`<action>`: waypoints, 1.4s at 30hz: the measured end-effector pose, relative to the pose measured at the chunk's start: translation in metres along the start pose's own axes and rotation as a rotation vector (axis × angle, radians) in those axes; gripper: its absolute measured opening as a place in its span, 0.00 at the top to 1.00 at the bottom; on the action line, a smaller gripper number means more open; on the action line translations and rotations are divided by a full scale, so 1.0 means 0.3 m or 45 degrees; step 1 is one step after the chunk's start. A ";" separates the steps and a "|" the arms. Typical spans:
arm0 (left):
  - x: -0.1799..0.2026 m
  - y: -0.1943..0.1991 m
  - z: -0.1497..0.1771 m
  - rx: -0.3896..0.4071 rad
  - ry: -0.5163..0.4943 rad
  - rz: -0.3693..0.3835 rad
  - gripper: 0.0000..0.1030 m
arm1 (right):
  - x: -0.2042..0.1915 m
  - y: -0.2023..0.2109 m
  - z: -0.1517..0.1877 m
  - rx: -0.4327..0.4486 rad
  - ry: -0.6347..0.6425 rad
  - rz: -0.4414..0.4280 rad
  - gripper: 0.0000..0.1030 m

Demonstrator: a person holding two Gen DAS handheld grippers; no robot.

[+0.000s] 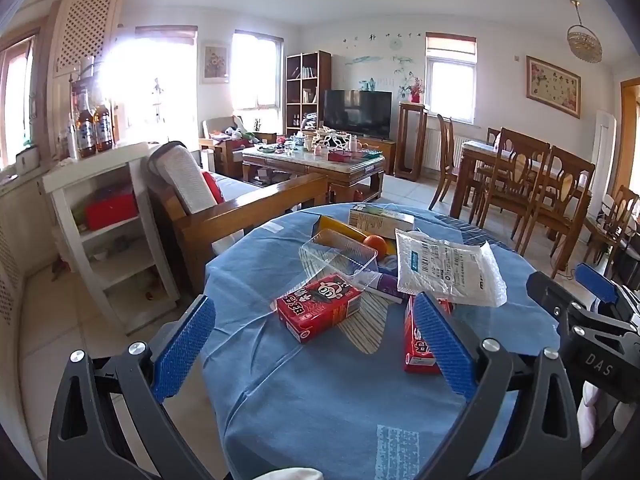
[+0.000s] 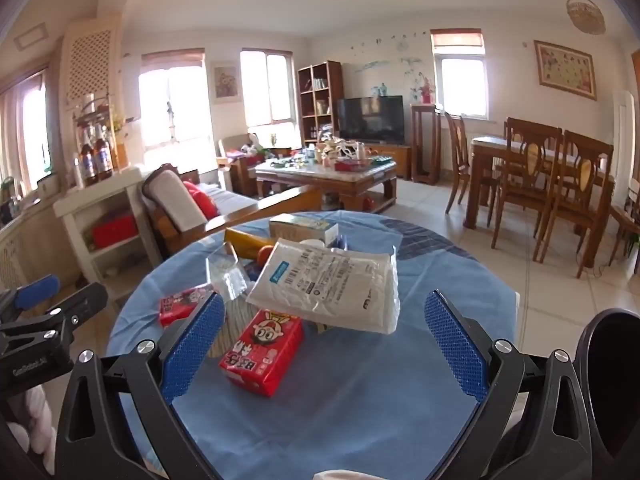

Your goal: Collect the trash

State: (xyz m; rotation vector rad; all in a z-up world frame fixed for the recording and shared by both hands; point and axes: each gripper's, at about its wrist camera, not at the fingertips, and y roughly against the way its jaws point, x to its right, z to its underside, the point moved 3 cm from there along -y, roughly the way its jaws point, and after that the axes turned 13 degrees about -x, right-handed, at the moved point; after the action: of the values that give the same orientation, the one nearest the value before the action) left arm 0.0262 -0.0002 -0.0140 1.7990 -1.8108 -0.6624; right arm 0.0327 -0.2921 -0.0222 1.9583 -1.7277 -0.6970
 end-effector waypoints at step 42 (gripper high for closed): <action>-0.006 -0.024 0.009 -0.010 0.012 0.007 0.05 | -0.015 -0.022 0.008 -0.019 0.017 -0.008 0.05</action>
State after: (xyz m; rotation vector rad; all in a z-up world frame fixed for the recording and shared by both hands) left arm 0.0300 0.0015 -0.0208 1.7890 -1.8040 -0.6572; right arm 0.0357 -0.2867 -0.0277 1.9551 -1.7047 -0.6954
